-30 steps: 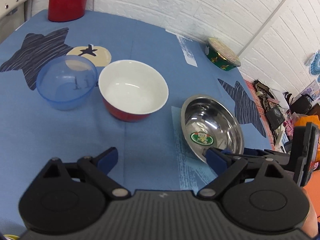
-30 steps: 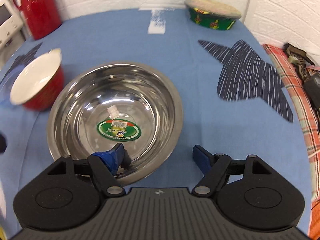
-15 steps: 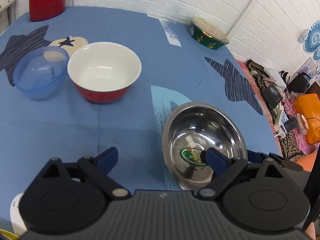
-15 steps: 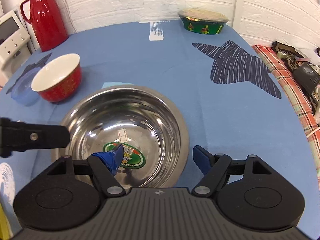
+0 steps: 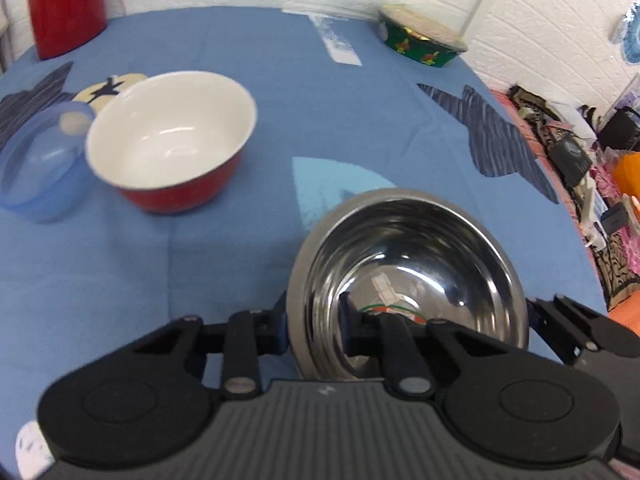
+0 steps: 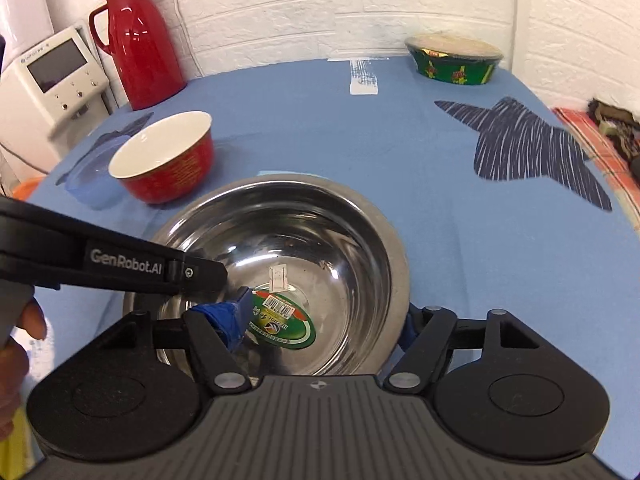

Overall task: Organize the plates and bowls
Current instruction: 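Grasp the steel bowl rim with both grippers and lift it, then carry the steel bowl toward the plate stack and release it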

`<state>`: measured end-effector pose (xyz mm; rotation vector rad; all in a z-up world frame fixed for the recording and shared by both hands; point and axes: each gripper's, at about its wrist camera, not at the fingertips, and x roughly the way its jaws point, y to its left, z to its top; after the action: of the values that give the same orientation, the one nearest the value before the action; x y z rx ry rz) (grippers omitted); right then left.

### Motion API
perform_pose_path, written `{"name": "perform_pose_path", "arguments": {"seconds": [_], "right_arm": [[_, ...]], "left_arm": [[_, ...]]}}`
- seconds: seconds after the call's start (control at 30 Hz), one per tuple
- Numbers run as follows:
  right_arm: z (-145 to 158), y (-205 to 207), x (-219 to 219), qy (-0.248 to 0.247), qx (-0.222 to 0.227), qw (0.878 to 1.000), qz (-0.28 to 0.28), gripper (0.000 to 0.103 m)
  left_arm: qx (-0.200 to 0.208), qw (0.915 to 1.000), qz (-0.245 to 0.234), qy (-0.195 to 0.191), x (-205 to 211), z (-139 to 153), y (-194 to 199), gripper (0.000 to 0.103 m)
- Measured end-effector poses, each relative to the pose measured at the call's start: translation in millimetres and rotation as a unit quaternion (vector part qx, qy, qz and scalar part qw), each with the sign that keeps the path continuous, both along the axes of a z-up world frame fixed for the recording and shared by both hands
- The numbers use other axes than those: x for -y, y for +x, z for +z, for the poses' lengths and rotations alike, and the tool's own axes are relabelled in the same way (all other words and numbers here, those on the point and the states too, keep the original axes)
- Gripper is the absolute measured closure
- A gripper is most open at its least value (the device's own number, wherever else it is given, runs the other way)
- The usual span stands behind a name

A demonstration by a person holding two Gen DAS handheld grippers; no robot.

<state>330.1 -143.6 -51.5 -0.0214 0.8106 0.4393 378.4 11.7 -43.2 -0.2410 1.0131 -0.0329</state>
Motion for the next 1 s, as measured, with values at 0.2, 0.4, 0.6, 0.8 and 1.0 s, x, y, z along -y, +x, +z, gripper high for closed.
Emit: {"name": "perform_pose_path", "arguments": {"seconds": [0.2, 0.4, 0.6, 0.8, 1.0], "right_arm": [[10.9, -47.3, 3.4, 0.015, 0.004, 1.000, -0.003, 0.044], [9.1, -129.8, 9.8, 0.021, 0.000, 1.000, -0.002, 0.042], [3.9, -199.1, 14.4, 0.049, 0.009, 0.999, -0.020, 0.041], [0.1, -210.5, 14.5, 0.037, 0.025, 0.998, -0.044, 0.041], [-13.5, -205.8, 12.1, 0.040, 0.018, 0.998, -0.035, 0.040]], "left_arm": [[-0.015, 0.9996, -0.020, -0.012, -0.5, 8.0, -50.3, 0.091], [0.015, 0.9980, -0.060, 0.013, 11.5, 25.4, -134.2, 0.091], [0.031, 0.9947, -0.094, 0.028, 20.6, 21.6, -201.7, 0.091], [0.028, 0.9956, -0.089, 0.011, 23.6, 4.4, -213.0, 0.091], [0.033, 0.9955, -0.088, 0.011, 24.9, -7.1, -210.3, 0.089]]}}
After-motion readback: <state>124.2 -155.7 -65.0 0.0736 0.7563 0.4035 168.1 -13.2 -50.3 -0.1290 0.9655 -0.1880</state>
